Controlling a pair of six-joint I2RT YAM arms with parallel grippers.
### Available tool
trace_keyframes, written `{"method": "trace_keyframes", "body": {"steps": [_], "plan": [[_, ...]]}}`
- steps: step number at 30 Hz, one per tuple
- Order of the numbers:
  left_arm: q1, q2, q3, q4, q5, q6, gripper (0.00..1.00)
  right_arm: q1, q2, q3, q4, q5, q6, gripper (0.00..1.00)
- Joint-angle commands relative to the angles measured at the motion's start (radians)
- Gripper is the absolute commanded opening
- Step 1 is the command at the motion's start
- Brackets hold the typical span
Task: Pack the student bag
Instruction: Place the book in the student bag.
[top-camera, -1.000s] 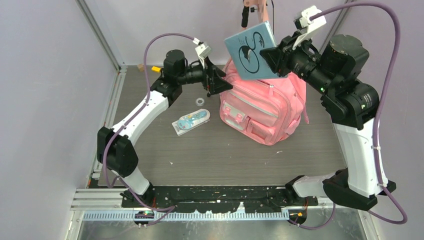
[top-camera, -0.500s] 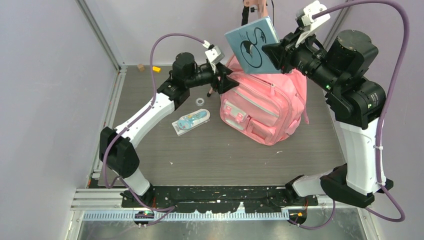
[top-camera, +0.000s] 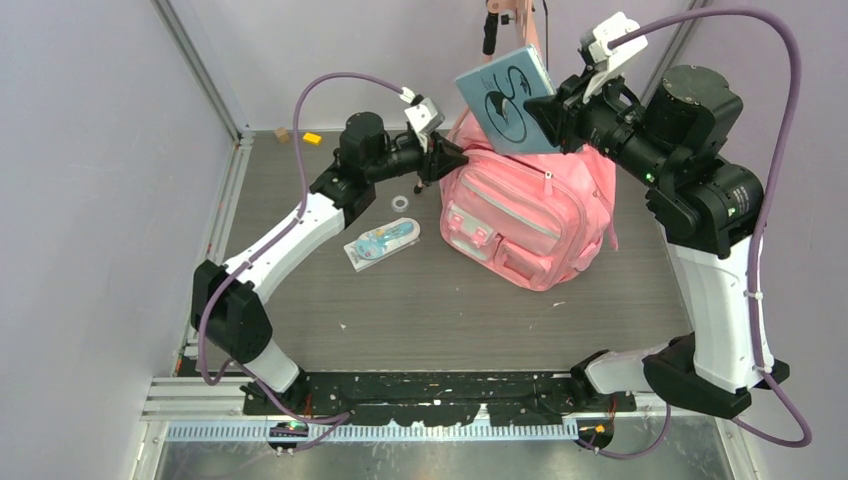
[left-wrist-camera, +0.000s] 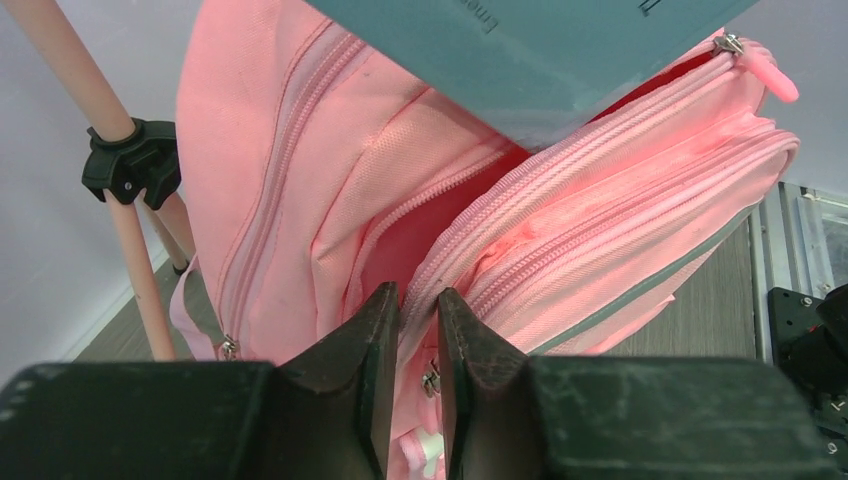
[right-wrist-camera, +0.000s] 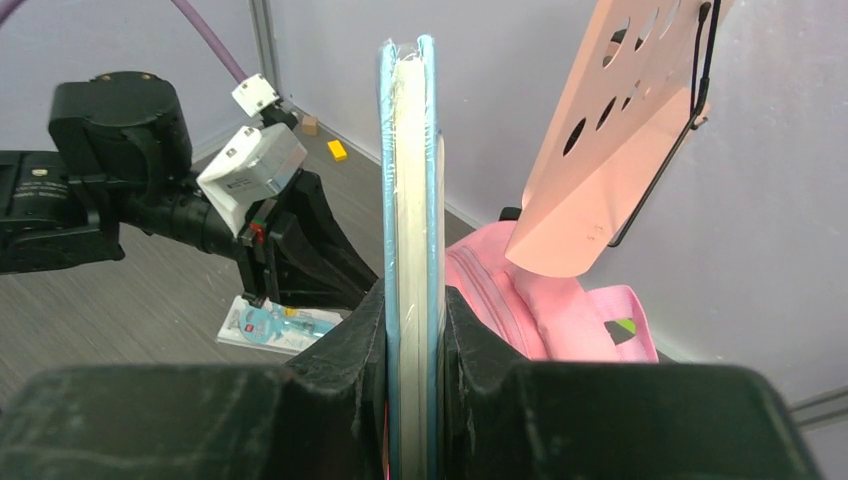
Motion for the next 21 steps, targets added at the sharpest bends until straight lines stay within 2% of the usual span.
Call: {"method": "trace_keyframes", "body": {"steps": [1, 5, 9, 16, 21], "plan": [[-0.026, -0.052, -0.034, 0.025, 0.038, -0.014, 0.17, -0.008, -0.057, -0.015, 0.096, 0.063, -0.047, 0.0], [-0.027, -0.064, -0.055, 0.021, 0.032, -0.014, 0.12, -0.01, -0.058, 0.0, 0.052, 0.045, -0.044, 0.0], [-0.027, -0.082, -0.074, -0.003, 0.02, 0.003, 0.0, -0.01, -0.064, -0.001, 0.021, 0.041, -0.029, 0.0], [-0.026, -0.107, -0.105, -0.057, -0.014, 0.069, 0.0, -0.01, -0.076, 0.008, 0.013, -0.023, 0.024, 0.0], [-0.027, -0.114, -0.104, -0.061, -0.012, 0.073, 0.0, -0.01, -0.011, 0.083, -0.101, -0.013, -0.004, 0.0]]}}
